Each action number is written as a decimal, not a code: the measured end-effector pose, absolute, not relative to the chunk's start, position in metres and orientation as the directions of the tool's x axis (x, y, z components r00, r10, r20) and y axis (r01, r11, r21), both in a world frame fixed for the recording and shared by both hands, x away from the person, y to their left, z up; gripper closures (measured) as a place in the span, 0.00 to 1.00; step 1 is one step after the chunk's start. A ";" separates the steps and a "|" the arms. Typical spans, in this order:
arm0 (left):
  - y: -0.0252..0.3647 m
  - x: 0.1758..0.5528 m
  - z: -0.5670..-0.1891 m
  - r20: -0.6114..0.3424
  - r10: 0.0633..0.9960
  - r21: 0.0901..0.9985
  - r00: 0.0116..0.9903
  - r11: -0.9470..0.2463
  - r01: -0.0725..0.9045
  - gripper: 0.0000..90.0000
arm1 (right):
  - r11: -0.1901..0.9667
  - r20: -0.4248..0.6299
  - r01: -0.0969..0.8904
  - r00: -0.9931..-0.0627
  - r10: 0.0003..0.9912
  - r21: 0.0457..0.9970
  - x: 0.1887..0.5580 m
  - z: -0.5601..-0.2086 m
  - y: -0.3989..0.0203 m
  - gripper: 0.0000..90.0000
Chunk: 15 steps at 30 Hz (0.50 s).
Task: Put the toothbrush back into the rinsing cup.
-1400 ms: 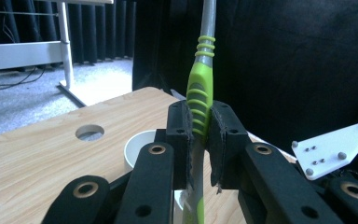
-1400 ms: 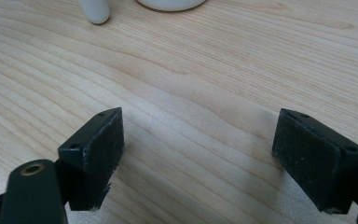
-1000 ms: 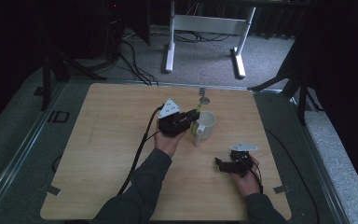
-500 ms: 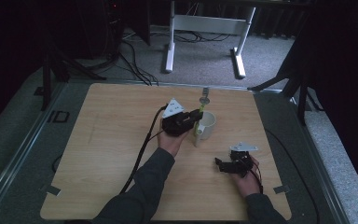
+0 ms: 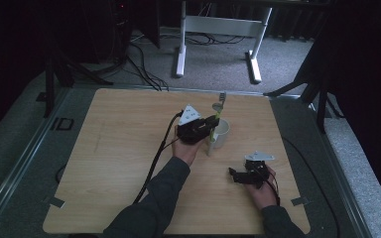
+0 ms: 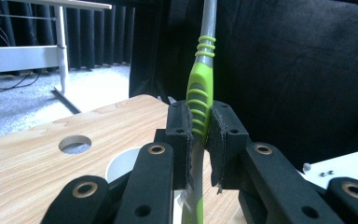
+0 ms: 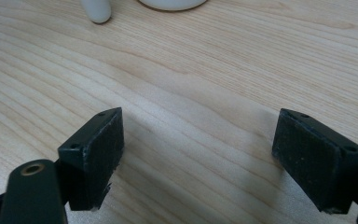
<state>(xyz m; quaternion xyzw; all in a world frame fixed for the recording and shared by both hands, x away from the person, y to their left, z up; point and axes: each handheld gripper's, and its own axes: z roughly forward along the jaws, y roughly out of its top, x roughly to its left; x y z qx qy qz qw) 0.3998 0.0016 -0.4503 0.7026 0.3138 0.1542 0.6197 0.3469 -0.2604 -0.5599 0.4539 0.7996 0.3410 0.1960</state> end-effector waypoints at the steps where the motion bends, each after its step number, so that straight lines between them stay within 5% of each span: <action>1: 0.001 0.400 -0.451 -0.173 0.634 0.968 0.754 -0.032 0.249 0.88 | 0.355 -0.004 0.592 -0.511 0.859 0.723 0.347 -0.560 -0.260 0.18; 15: -0.005 0.405 -0.458 -0.173 0.641 0.963 0.748 -0.050 0.266 0.88 | 0.359 -0.007 0.591 -0.513 0.859 0.722 0.347 -0.560 -0.261 0.18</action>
